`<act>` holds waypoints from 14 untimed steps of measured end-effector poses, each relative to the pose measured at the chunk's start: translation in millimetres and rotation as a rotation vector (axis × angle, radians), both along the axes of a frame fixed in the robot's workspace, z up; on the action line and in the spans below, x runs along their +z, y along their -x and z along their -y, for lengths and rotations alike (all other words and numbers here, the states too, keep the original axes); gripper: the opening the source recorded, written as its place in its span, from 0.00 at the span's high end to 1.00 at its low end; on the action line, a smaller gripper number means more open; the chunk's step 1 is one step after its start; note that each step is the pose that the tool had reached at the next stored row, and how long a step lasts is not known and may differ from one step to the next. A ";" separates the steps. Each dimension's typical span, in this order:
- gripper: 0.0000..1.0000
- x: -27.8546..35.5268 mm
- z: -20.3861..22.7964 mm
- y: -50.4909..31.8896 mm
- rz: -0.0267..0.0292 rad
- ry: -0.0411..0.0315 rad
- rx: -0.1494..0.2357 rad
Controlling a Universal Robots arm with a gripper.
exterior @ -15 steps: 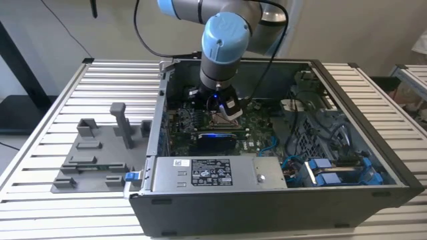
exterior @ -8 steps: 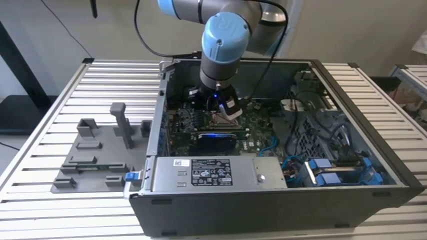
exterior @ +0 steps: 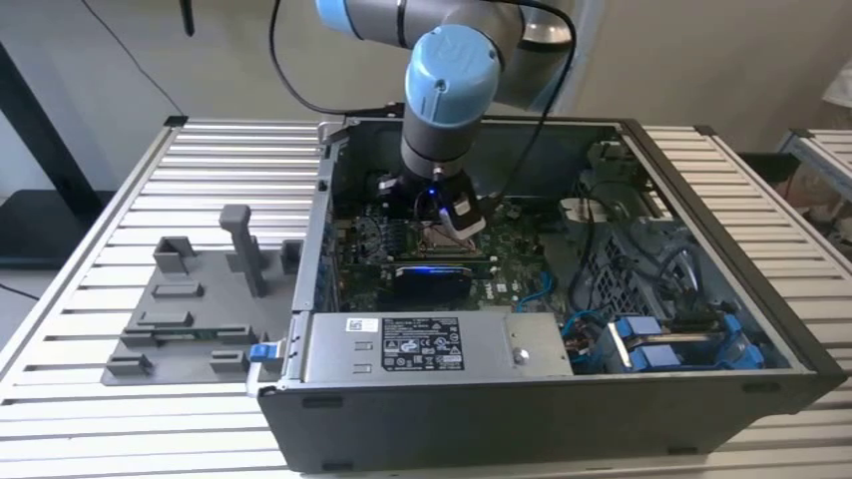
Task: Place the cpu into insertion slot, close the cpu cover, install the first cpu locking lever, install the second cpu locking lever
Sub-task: 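Install the first cpu locking lever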
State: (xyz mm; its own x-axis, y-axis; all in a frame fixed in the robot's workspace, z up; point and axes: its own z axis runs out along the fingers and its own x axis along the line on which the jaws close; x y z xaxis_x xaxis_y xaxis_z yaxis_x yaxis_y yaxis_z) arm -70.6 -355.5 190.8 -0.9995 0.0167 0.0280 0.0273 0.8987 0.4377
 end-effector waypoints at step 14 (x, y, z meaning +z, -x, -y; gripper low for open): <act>0.89 -2.9 0.0 -10.4 0.0000 0.0000 0.000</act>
State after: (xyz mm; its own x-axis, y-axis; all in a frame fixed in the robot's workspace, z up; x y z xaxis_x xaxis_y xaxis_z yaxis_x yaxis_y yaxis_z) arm -60.3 -355.5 187.9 -0.9995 0.0167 0.0280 0.0273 0.8987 0.4377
